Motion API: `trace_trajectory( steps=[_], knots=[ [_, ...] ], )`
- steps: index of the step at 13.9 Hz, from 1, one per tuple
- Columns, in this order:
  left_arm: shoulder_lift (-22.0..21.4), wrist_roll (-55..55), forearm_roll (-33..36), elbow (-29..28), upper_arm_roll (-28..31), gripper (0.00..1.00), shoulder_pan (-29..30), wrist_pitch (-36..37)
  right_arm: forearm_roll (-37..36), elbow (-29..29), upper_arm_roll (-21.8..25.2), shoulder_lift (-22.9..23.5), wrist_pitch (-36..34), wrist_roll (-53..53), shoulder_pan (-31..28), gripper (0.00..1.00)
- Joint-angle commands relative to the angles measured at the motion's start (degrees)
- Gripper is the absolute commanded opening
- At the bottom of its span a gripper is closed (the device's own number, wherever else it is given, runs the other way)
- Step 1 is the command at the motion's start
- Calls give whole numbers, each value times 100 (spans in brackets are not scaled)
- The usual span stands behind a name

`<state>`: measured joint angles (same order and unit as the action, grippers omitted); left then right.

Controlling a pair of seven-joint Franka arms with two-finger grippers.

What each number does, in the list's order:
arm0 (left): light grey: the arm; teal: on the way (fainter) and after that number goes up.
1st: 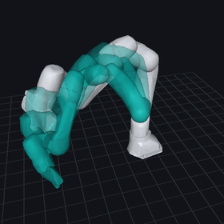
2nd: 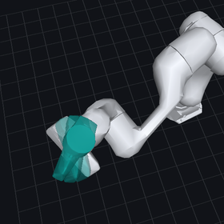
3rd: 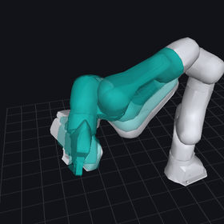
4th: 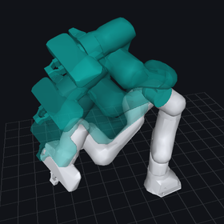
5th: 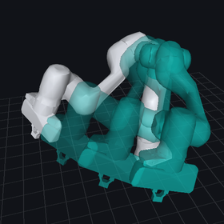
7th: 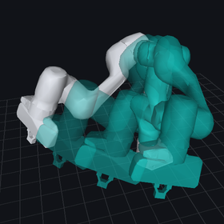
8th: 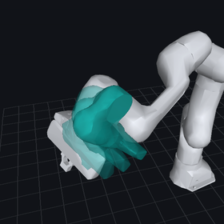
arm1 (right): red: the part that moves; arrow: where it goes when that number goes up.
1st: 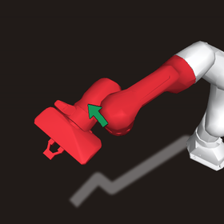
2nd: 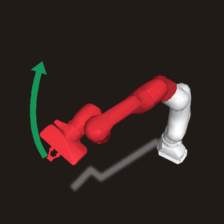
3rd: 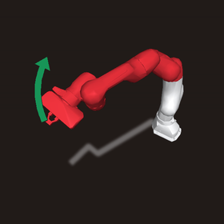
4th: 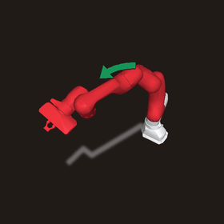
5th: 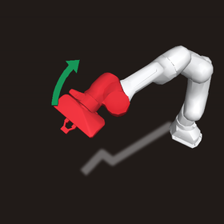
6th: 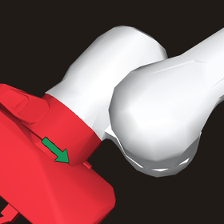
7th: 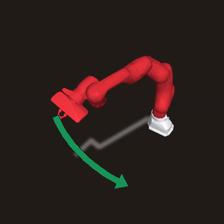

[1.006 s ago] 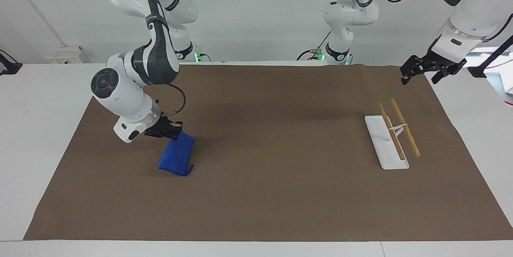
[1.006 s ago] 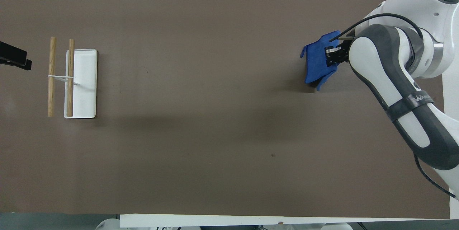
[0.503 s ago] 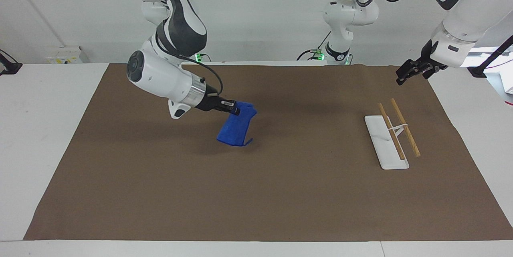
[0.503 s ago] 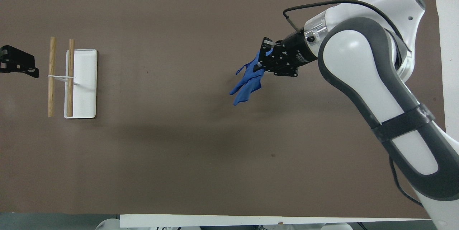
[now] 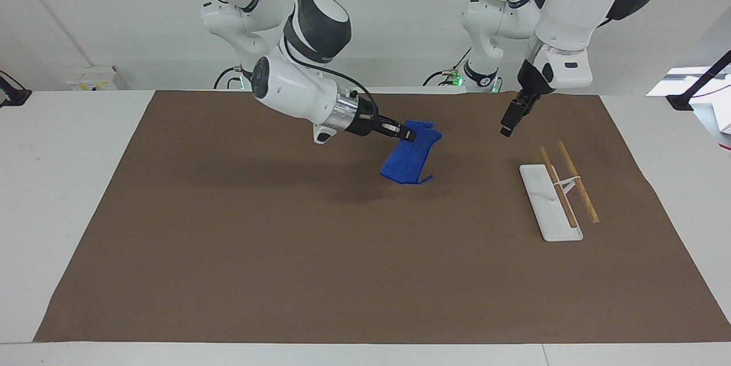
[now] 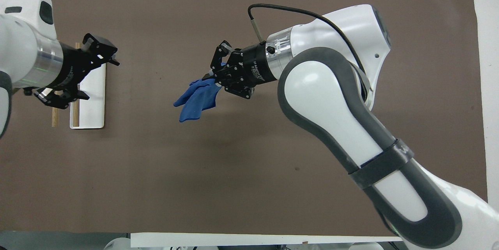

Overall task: Right arm passes towel to left arm to hang
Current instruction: 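Close the left gripper on the towel held by the right gripper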

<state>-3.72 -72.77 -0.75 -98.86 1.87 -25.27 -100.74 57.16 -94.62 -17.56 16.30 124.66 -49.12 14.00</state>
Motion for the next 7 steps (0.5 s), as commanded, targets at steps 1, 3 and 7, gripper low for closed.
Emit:
trace_trajectory(
  steps=[1, 3, 7],
  knots=[
    [-94, -1140, -118, -221, 86, 99, -355, -324, 645, -57, -2, -22, 260, -281, -3, 0],
    [-155, -2201, -363, -430, 86, 99, -391, -289, 831, -57, -2, -22, 287, -527, -3, 0],
    [-305, -3366, -565, -863, 95, 88, -295, -665, 1041, -57, -2, -13, 418, -650, -3, 0]
  ],
)
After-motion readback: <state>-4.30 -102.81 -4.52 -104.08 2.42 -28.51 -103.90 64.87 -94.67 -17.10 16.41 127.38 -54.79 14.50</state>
